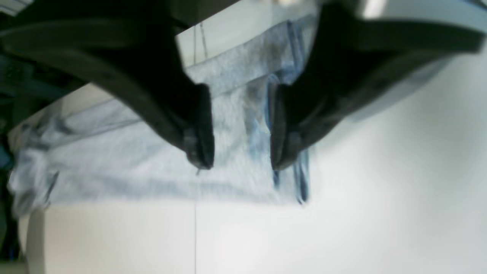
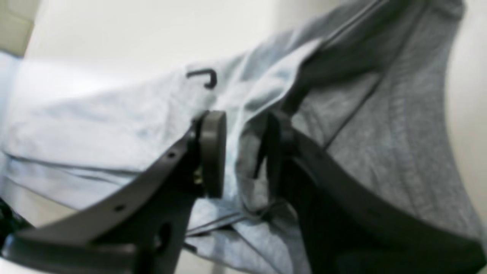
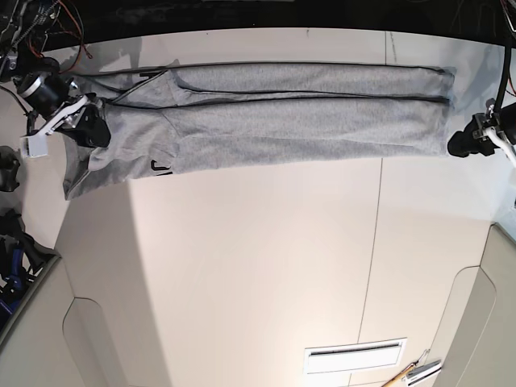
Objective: Fold the T-shirt properly
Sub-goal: 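Lift and fold the opposite side over the first fold, release, then grasp the hem end of the folded strip with the left gripper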
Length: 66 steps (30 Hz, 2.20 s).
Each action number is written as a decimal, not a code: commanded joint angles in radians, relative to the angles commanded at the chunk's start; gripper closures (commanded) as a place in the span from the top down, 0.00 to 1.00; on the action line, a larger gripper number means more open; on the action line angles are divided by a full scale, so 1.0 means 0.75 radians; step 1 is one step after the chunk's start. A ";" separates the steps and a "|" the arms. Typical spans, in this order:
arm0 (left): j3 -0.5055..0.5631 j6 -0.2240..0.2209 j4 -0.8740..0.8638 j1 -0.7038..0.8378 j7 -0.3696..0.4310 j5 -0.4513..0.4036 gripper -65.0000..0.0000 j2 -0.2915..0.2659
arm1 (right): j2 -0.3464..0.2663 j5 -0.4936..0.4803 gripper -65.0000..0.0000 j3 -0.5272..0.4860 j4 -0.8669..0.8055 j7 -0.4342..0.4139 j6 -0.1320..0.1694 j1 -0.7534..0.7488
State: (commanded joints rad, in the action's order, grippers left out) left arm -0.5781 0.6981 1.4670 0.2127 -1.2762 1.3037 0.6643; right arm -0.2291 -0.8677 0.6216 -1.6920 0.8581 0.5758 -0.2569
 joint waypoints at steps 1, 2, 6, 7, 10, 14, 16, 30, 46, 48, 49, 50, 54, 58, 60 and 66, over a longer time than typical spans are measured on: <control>-0.030 0.000 0.000 0.014 0.000 0.012 0.48 0.000 | -0.001 -0.017 0.28 0.036 -0.009 0.011 0.007 0.002; -0.060 0.000 0.000 0.030 0.001 0.023 0.48 -0.002 | -0.001 -0.031 0.28 0.067 -0.022 0.014 0.007 0.002; -0.179 0.000 0.000 0.080 0.002 0.077 0.48 -0.023 | 0.000 -0.053 0.28 0.112 -0.082 0.012 0.008 0.030; -0.200 0.000 0.000 0.088 0.002 0.080 0.48 -0.032 | 0.000 -0.046 0.28 0.109 -0.081 0.006 0.011 0.048; -0.225 0.000 -0.001 0.101 0.012 0.075 0.48 -0.070 | 0.015 0.033 0.10 0.081 -0.058 -0.054 0.010 0.106; -0.224 0.000 -0.001 0.101 0.092 -0.041 0.60 -0.144 | 0.025 0.152 0.00 -0.014 0.064 -0.085 0.010 0.158; -0.223 0.000 -0.002 0.103 0.105 -0.069 0.64 -0.189 | 0.025 0.204 0.00 -0.052 0.144 -0.114 0.010 0.156; -0.074 0.000 -0.002 0.194 0.264 -0.304 0.65 -0.295 | 0.025 0.124 0.00 -0.059 0.319 -0.130 0.010 0.154; 0.040 0.000 -0.001 0.189 0.356 -0.340 0.00 -0.293 | 0.025 -0.016 0.00 -0.049 0.287 -0.126 0.010 0.158; 0.040 0.000 0.000 0.165 0.382 -0.405 0.00 -0.292 | 0.025 -0.033 0.00 -0.027 0.243 -0.126 0.010 0.158; 0.040 0.000 0.000 0.150 0.381 -0.424 0.00 -0.288 | 0.025 -0.031 0.00 -0.012 0.216 -0.122 0.010 0.158; 0.040 0.000 0.000 0.132 0.381 -0.440 0.00 -0.285 | 0.025 -0.031 0.00 0.006 0.187 -0.121 0.010 0.158; 0.040 0.000 0.000 0.027 0.392 -0.515 0.00 -0.282 | 0.025 -0.031 0.00 0.082 0.100 -0.083 0.010 0.158; 0.040 0.000 0.000 -0.111 0.453 -0.697 0.00 -0.270 | 0.025 -0.031 0.00 0.139 0.088 -0.050 0.010 0.157; 0.040 0.000 0.000 -0.169 0.487 -0.761 0.00 -0.239 | 0.025 -0.031 0.00 0.161 0.088 -0.034 0.010 0.157; 0.040 0.000 0.000 -0.295 0.515 -0.866 0.00 -0.100 | 0.026 -0.051 0.00 0.183 0.088 0.003 0.010 0.157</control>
State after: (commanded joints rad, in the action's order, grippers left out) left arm -0.5480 0.6981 1.4670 -0.0086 -0.8902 0.6540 0.5892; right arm -0.2096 -0.9062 0.7586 -1.6260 0.8604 0.5835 -0.1394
